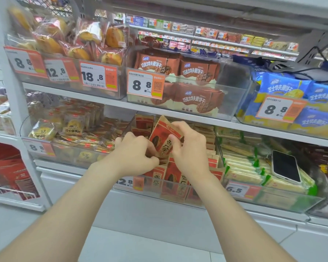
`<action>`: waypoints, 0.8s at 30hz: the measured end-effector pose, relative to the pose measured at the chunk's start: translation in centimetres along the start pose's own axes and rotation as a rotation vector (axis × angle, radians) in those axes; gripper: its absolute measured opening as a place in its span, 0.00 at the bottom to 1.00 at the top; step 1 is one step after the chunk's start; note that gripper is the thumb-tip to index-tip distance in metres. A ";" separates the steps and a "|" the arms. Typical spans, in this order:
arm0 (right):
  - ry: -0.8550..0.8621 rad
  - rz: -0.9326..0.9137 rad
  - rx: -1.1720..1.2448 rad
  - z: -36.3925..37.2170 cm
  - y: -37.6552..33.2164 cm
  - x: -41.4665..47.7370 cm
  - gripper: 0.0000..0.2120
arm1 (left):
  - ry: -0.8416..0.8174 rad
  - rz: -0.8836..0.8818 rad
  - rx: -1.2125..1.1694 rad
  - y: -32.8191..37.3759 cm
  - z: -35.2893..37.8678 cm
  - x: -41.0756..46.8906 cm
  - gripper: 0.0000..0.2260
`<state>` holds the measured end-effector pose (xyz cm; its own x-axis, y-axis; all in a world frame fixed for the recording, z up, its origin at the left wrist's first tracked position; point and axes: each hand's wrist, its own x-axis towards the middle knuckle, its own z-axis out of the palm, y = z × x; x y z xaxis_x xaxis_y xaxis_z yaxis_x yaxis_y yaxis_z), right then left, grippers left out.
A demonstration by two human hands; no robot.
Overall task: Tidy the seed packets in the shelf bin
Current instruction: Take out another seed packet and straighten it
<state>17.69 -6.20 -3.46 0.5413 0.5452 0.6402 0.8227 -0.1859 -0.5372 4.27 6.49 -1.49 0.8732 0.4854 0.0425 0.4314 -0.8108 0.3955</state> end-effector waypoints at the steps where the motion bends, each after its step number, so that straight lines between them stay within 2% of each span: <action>1: -0.024 -0.009 -0.021 0.3 0.1 0.1 0.11 | -0.002 -0.009 -0.017 0.0 -0.1 0.2 0.12; 4: -0.114 -0.022 -0.114 1.1 0.1 0.2 0.12 | -0.020 -0.013 -0.034 -0.1 -0.6 0.9 0.13; 8: -0.287 0.038 -0.277 1.2 -0.4 1.0 0.13 | -0.167 -0.039 -0.035 -0.6 -1.3 1.6 0.29; 9: -0.319 0.074 -0.326 1.2 -0.5 1.2 0.14 | -0.182 -0.048 -0.035 -0.7 -1.3 1.9 0.30; 11: -0.337 0.156 -0.350 1.3 -0.5 1.6 0.15 | -0.175 -0.050 -0.039 -0.9 -1.1 2.5 0.26; 14: -0.370 0.222 -0.364 1.7 -0.9 2.5 0.16 | -0.112 -0.027 0.064 -0.4 -0.4 2.9 0.14; 21: -0.556 0.377 -0.376 2.7 -0.8 4.2 0.21 | 0.035 -0.040 0.141 -0.6 0.4 2.9 0.12; 24: -0.564 0.357 -0.353 2.4 -1.1 4.7 0.21 | 0.062 -0.029 0.126 -0.6 0.4 2.7 0.13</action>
<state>18.92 -1.47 -1.23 0.6923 0.7210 0.0312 0.6725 -0.6288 -0.3903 6.49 8.20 -2.02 0.8459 0.5256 0.0903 0.4851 -0.8287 0.2791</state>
